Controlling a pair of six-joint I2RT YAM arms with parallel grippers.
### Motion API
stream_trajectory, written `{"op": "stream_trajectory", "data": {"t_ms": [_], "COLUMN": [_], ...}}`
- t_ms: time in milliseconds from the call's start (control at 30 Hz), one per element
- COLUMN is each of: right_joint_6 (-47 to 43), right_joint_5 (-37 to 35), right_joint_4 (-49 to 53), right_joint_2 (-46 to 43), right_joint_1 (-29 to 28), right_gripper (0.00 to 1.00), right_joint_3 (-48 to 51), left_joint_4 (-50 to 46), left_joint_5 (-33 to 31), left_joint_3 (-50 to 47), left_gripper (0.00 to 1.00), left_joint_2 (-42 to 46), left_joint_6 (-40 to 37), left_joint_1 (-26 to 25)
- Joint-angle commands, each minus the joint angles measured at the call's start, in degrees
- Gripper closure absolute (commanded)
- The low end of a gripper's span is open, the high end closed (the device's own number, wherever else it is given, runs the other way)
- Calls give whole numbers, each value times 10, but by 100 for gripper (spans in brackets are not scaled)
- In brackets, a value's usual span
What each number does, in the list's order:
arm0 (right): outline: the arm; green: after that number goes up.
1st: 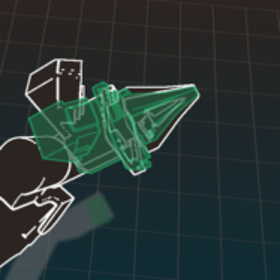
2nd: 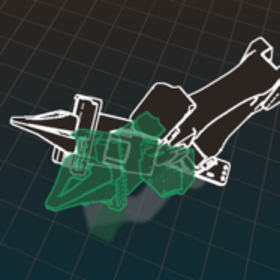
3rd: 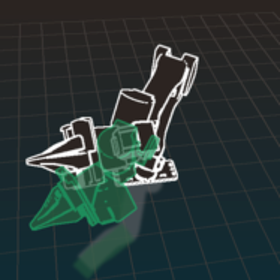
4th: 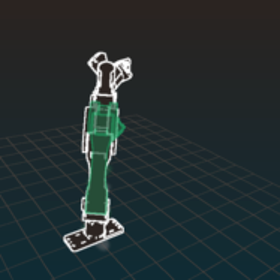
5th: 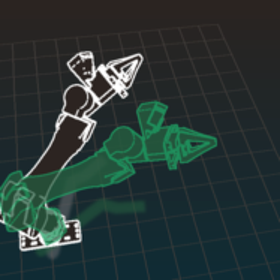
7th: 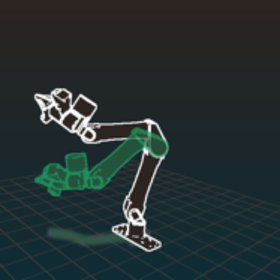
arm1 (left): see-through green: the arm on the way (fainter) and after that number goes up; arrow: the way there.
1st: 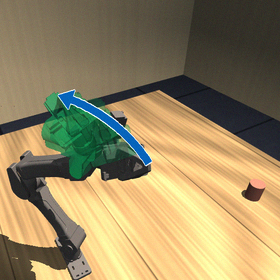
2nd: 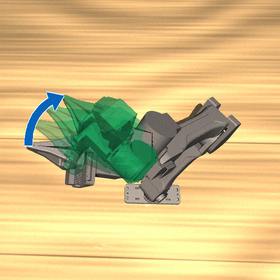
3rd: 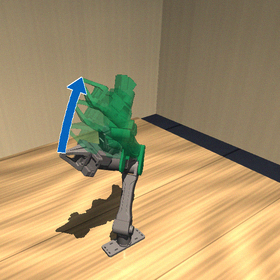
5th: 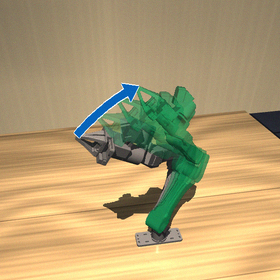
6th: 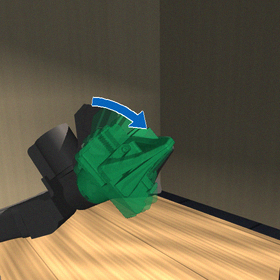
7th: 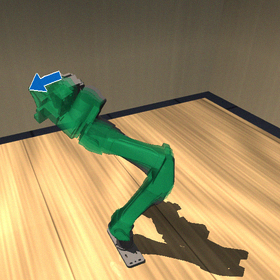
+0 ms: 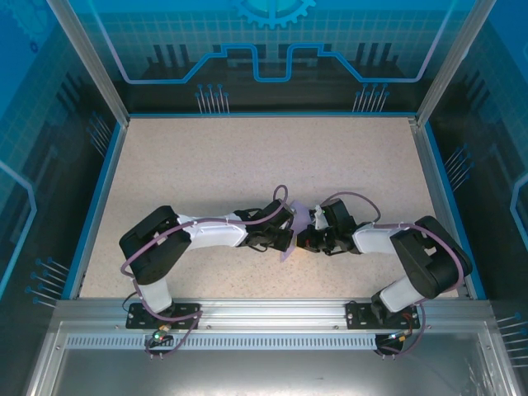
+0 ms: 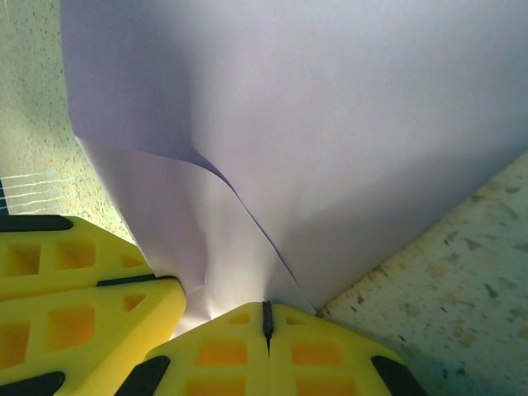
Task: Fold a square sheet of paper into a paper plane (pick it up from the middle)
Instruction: Fold the wing for the fifth time at the center of the table.
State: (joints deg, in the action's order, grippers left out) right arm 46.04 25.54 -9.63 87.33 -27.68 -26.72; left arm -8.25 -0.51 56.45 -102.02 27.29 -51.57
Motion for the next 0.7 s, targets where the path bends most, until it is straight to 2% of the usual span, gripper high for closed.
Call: {"op": "stream_trajectory", "data": {"t_ms": [0, 667], "right_joint_6": [-15, -7], "right_joint_5": [-21, -11], "right_joint_4": [39, 8], "right_joint_2": [2, 35], "right_joint_1": [7, 8], "right_gripper": [98, 100], "right_joint_3": [-3, 14], "left_joint_4": [2, 20], "left_joint_5": [19, 48], "left_joint_3": [-2, 12], "left_gripper": [92, 91], "left_joint_2": [4, -12], "left_joint_6": [8, 16], "left_joint_1": [2, -10]}}
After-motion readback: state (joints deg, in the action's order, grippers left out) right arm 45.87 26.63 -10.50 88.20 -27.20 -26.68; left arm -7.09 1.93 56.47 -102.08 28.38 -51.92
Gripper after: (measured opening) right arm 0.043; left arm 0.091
